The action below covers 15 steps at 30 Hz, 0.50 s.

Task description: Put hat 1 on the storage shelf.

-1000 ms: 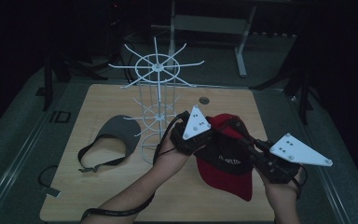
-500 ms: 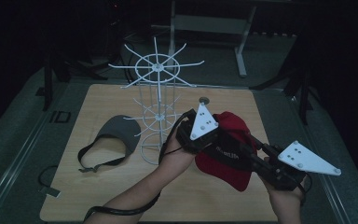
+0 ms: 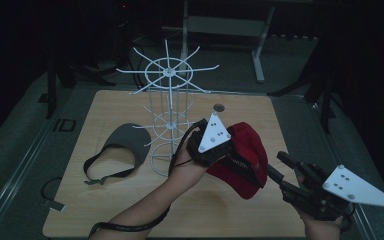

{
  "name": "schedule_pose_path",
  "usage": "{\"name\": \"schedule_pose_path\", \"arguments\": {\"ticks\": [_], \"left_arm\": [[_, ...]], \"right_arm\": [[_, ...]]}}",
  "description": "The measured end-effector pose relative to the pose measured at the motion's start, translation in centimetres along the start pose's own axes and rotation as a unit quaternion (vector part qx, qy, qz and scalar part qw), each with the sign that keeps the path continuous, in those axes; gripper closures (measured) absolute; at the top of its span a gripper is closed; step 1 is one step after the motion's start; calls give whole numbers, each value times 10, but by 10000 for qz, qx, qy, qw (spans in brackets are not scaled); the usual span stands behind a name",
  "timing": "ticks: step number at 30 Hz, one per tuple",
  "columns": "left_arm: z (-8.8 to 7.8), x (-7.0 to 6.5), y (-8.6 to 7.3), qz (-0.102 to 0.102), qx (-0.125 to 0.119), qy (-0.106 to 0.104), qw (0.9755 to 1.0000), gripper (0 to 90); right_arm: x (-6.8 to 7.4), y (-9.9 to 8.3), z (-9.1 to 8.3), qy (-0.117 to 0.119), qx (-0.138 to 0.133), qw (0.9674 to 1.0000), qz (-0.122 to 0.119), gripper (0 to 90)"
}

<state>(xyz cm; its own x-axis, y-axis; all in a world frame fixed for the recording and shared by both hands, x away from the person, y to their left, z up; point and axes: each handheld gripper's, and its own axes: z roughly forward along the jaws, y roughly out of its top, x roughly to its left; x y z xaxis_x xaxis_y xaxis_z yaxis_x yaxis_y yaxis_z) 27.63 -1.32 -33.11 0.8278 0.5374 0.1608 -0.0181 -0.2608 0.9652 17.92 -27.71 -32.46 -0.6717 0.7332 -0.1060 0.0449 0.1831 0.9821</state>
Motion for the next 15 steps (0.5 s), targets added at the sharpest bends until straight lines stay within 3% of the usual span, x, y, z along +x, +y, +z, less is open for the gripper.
{"name": "schedule_pose_path", "arguments": {"ticks": [2, 3, 4, 6, 7, 10, 11, 12, 13, 14, 15], "left_arm": [[-3, 4, -2, -30, -75, -142, 9999, 887], [-5, 7, -4, -14, -177, -388, 9991, 887], [-5, 8, -5, 24, -183, -407, 9990, 887], [-7, 13, -9, 145, -223, -881, 9958, 886], [-7, 13, -9, 145, -223, -881, 9958, 886], [-7, 14, -13, 274, -257, -1302, 9908, 886], [-7, 14, -13, 346, -202, -1419, 9891, 886], [-7, 12, -14, 467, -236, -1626, 9853, 885], [-7, 12, -14, 467, -236, -1626, 9853, 885], [-7, 12, -14, 495, -208, -1719, 9836, 885], [-7, 10, -14, 520, -257, -1764, 9826, 885]], "right_arm": [[-9, -2, 3, -31, 119, 9999, 40, 525], [-14, -3, 6, 37, 152, 9999, 69, 524], [-14, -3, 6, 37, 152, 9999, 69, 524], [-23, -5, 13, 265, 244, 9992, 180, 511], [-24, -5, 17, 371, 307, 9987, 173, 500], [-24, -5, 22, 476, 412, 9980, 114, 482], [-22, -4, 28, 617, 475, 9970, 39, 477], [-21, -3, 31, 688, 514, 9963, -16, 476], [-20, -2, 34, 769, 531, 9956, -68, 476], [-20, -2, 34, 769, 531, 9956, -68, 476], [-19, -1, 39, 926, 574, 9940, -115, 477]]}}
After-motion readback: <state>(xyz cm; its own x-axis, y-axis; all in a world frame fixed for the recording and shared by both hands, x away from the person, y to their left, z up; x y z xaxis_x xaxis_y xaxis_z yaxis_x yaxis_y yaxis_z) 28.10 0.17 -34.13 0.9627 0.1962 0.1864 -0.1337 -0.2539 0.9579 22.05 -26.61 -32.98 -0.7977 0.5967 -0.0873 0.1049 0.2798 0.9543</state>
